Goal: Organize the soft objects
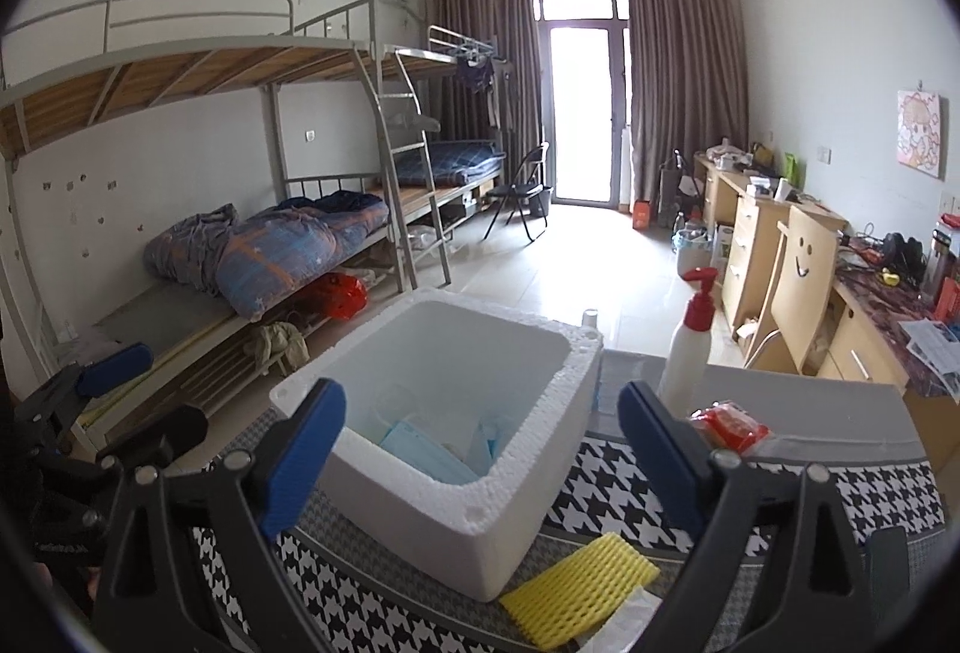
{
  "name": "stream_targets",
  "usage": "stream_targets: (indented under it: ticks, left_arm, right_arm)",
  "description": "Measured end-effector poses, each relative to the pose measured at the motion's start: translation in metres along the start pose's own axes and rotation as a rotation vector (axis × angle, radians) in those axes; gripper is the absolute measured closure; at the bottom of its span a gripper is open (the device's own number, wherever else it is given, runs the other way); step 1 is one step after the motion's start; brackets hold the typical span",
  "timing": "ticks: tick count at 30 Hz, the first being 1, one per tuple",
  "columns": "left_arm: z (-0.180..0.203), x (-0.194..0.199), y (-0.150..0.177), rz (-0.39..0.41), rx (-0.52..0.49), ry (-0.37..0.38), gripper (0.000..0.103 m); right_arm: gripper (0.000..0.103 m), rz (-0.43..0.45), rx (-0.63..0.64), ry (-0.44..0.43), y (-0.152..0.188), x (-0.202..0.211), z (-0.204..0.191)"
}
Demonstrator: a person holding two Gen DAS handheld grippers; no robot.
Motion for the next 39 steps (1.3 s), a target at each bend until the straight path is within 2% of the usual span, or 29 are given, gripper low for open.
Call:
stream_targets:
  ticks: [13,19,33,39]
  left_arm:
    - [0.01,0.014,0.001,0.025,-0.027,0.032,0.001]
    - [0.02,0.017,0.002,0.033,-0.047,0.069,0.001]
    - [0.045,0.026,0.008,0.058,-0.074,0.138,0.001]
    - [0.053,0.028,0.01,0.071,-0.078,0.153,0.001]
  right_arm:
    - [0.004,0.052,-0.029,0.003,0.012,0.023,0.01]
    - [0.004,0.086,-0.035,0.003,0.017,0.037,0.013]
    - [0.003,0.124,-0.055,0.068,0.032,0.057,0.026]
    - [0.003,0.167,-0.06,0.116,0.04,0.07,0.031]
Point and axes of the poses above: each gripper's, at about its wrist camera, not at the fingertips, and x roughly against the way its jaws point, z to its right, y to its underside, the point moved 2 cm from there along -x, roughly the way its jaws point, and after that the axes turned 5 degrees about -z, right-handed, at the moved point
